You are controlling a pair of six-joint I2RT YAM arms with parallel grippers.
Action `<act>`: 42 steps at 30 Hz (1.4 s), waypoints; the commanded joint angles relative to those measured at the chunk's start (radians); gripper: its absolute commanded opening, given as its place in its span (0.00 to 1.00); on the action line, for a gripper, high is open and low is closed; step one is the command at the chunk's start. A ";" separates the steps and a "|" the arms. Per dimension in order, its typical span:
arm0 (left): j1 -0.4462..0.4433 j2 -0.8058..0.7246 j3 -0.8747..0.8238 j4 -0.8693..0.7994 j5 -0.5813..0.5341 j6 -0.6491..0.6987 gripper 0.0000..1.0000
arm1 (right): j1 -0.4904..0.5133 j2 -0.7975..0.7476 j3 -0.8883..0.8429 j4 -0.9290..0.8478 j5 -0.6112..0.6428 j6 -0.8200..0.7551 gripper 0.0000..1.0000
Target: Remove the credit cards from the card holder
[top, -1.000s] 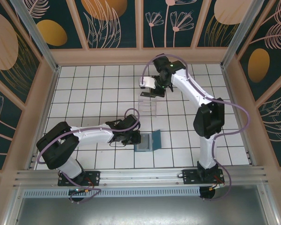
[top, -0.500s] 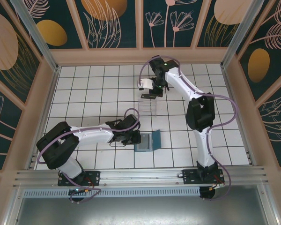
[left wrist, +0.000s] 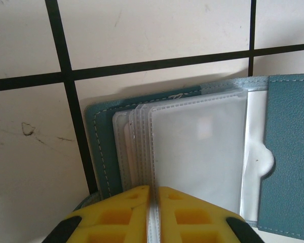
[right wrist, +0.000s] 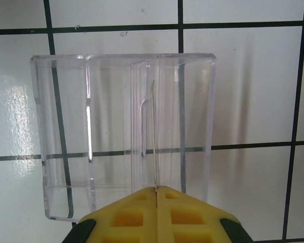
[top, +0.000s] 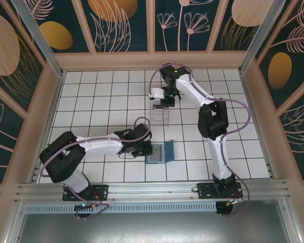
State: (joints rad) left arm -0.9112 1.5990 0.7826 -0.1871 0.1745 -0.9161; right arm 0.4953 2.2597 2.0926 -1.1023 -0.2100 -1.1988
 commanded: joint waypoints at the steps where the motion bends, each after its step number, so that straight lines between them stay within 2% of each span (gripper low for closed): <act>1: -0.002 -0.014 -0.009 -0.014 -0.011 -0.016 0.15 | -0.001 0.024 0.026 -0.002 -0.005 -0.012 0.08; 4: -0.002 -0.023 -0.015 -0.012 -0.016 -0.020 0.15 | 0.001 0.018 0.027 0.011 0.000 -0.016 0.16; 9: -0.003 -0.029 -0.022 -0.008 -0.017 -0.024 0.15 | 0.005 0.011 0.026 0.055 0.040 -0.003 0.22; 12: -0.003 -0.037 -0.025 -0.008 -0.021 -0.025 0.15 | 0.006 0.005 0.025 0.104 0.067 0.021 0.34; 14: -0.002 -0.040 -0.028 -0.008 -0.023 -0.024 0.15 | 0.006 0.000 0.024 0.140 0.085 0.035 0.36; 22: -0.002 -0.046 -0.036 -0.003 -0.025 -0.029 0.15 | 0.009 -0.018 0.017 0.234 0.160 0.050 0.38; 34: -0.002 -0.051 -0.043 0.002 -0.027 -0.031 0.15 | 0.010 -0.017 0.010 0.254 0.166 0.057 0.38; 39: -0.002 -0.052 -0.043 0.004 -0.030 -0.029 0.15 | 0.011 -0.061 0.023 0.249 0.128 0.163 0.38; 42: -0.002 -0.063 -0.040 0.000 -0.043 -0.023 0.15 | 0.011 -0.095 0.022 0.264 0.108 0.326 0.38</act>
State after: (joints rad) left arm -0.9112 1.5692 0.7494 -0.1837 0.1604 -0.9337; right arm 0.4992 2.2509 2.0926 -0.8528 -0.0658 -1.0321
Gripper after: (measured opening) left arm 0.148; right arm 0.377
